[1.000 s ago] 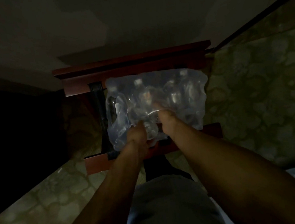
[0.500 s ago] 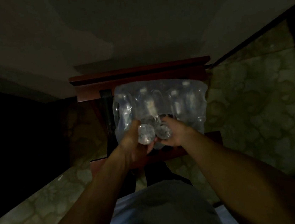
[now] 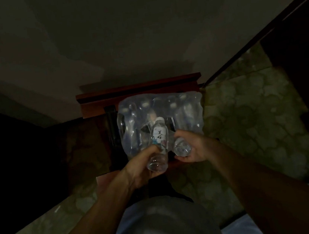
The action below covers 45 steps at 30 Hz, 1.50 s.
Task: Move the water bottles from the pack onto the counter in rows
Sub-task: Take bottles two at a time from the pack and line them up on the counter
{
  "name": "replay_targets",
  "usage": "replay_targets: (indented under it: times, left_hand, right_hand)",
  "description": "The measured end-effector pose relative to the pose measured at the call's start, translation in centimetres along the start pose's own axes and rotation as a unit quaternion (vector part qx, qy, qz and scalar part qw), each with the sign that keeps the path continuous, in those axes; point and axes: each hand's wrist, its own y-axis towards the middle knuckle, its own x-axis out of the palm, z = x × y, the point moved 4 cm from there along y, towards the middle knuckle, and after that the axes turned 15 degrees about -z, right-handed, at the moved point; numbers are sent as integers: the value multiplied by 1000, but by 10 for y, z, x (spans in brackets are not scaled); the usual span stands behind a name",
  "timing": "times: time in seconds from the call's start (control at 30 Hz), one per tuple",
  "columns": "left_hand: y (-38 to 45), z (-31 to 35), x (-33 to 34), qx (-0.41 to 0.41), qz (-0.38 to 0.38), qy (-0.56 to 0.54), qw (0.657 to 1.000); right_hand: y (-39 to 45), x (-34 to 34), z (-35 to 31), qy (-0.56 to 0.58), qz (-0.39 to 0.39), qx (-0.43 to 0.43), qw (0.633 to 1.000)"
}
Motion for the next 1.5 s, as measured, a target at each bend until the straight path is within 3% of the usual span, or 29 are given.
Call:
replay_targets:
  times: [0.1,0.27,0.37,0.47,0.7,0.87,1.13,1.33,1.5]
  left_hand:
    - [-11,-9,2,13,-30,12,999]
    - [-27,-14,8,76,13,147,986]
    - [-37,-8,17,127,11,172,977]
    - [-52,7,31,176,2,202,964]
    - [-103,46,71,294,-2,206,933]
    - [-141,47,97,369,-30,211,904]
    - [-236,45,135,480,0,249,841]
    - [-307,65,155,530,-26,254,809]
    - [-366,74,143,578,11,300,759]
  right_hand:
    - [-16,5,16,14,12,-28,999]
    - [-37,13,40,90,-8,-87,992]
    - [-55,25,41,123,-39,-121,984]
    - [-73,35,35,158,-98,-175,967]
    - [-119,70,16,204,-291,-295,887]
    - [-159,90,26,153,-386,-338,845]
    - [-241,141,17,13,-439,-415,797]
    - [-302,206,22,-102,-437,-523,724]
    - [-319,257,40,-142,-386,-577,705]
